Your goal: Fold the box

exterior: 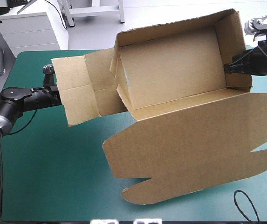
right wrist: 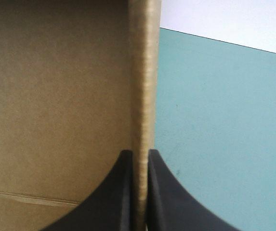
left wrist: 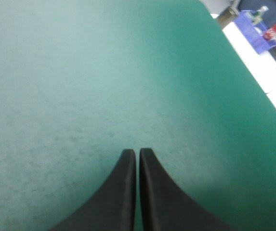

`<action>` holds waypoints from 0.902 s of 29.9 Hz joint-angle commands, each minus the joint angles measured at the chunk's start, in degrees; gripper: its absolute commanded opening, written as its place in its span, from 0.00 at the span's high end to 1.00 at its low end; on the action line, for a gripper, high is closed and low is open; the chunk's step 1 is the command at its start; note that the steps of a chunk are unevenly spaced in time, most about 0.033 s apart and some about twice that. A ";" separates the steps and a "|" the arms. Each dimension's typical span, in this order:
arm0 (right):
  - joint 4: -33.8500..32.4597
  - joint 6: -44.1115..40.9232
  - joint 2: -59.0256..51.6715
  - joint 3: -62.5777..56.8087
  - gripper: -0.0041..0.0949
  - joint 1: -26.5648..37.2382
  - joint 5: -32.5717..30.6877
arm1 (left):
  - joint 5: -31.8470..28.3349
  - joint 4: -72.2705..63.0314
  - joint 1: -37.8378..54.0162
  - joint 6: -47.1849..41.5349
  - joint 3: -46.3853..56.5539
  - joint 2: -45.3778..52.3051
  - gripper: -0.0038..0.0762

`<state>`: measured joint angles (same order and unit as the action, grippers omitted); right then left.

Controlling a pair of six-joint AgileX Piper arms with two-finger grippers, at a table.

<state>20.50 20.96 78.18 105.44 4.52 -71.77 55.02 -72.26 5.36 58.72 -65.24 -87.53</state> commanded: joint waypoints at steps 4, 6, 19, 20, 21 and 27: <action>2.01 -0.15 -1.89 1.64 0.98 0.35 0.23 | 10.15 -10.61 -2.32 2.72 -1.47 2.09 0.94; 1.78 -0.15 -1.89 1.64 0.98 0.35 0.23 | 13.38 -13.77 -2.32 3.91 -1.47 2.09 0.94; -0.98 -1.58 -1.89 1.64 0.98 0.24 0.23 | 19.15 -20.58 -3.37 3.74 -1.47 8.26 0.94; -0.98 -1.58 -1.89 1.64 0.98 0.24 0.23 | 19.15 -20.75 -3.37 3.74 -1.47 8.94 0.94; -0.98 -1.58 -1.89 1.64 0.98 0.24 0.23 | 19.15 -21.18 -3.37 3.74 -1.47 9.63 0.94; -0.65 -1.58 -1.89 1.64 0.98 0.24 0.23 | 19.15 -21.54 -3.37 3.39 -1.82 12.00 0.94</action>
<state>17.91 20.17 78.18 105.44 4.52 -71.77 68.60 -88.49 2.21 62.28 -65.24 -78.01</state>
